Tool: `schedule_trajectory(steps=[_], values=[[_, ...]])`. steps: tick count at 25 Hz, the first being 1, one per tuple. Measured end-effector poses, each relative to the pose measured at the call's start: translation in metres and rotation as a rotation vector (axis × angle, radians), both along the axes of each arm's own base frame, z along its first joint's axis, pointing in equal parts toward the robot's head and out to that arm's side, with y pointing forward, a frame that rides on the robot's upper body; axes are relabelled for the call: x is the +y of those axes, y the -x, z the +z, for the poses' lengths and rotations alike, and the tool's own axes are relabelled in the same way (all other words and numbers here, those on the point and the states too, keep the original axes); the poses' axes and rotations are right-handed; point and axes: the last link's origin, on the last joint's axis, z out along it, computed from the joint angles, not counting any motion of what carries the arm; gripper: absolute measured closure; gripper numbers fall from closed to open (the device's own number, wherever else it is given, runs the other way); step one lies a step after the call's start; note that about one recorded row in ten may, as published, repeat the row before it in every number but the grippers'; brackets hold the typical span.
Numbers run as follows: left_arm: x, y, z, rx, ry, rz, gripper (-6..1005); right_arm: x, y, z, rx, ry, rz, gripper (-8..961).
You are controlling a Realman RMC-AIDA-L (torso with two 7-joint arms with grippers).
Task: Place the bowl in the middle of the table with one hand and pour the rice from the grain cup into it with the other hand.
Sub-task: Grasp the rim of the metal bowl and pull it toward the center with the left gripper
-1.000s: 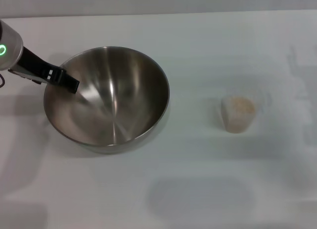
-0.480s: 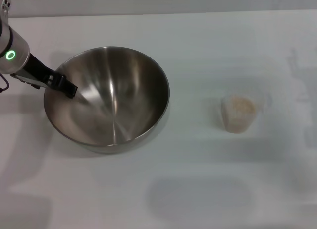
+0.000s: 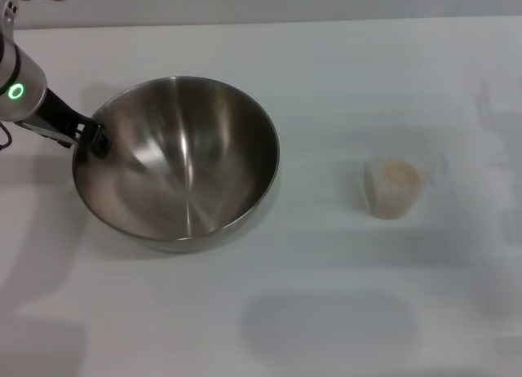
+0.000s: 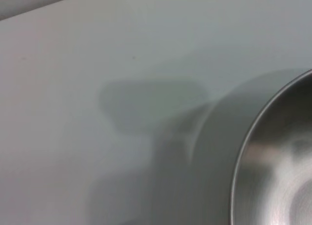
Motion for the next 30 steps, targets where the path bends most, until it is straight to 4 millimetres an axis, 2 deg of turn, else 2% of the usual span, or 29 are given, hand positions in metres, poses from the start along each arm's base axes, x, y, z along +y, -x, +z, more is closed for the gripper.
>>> schedule_trajectory(steps=[11, 16, 24, 30], values=[[0.003, 0.001, -0.005, 0.002, 0.02, 0.009, 794, 0.0, 0.0, 0.0, 0.0, -0.001, 0.002, 326], [0.005, 0.001, -0.004, -0.012, 0.019, 0.01, 894, 0.0, 0.0, 0.0, -0.001, -0.001, 0.002, 325], [0.008, -0.002, 0.0, -0.021, 0.02, 0.001, 897, 0.0, 0.0, 0.0, -0.001, -0.001, 0.0, 325], [0.013, -0.012, 0.015, -0.143, 0.033, -0.03, 900, 0.0, 0.0, 0.0, -0.002, -0.001, 0.0, 324]])
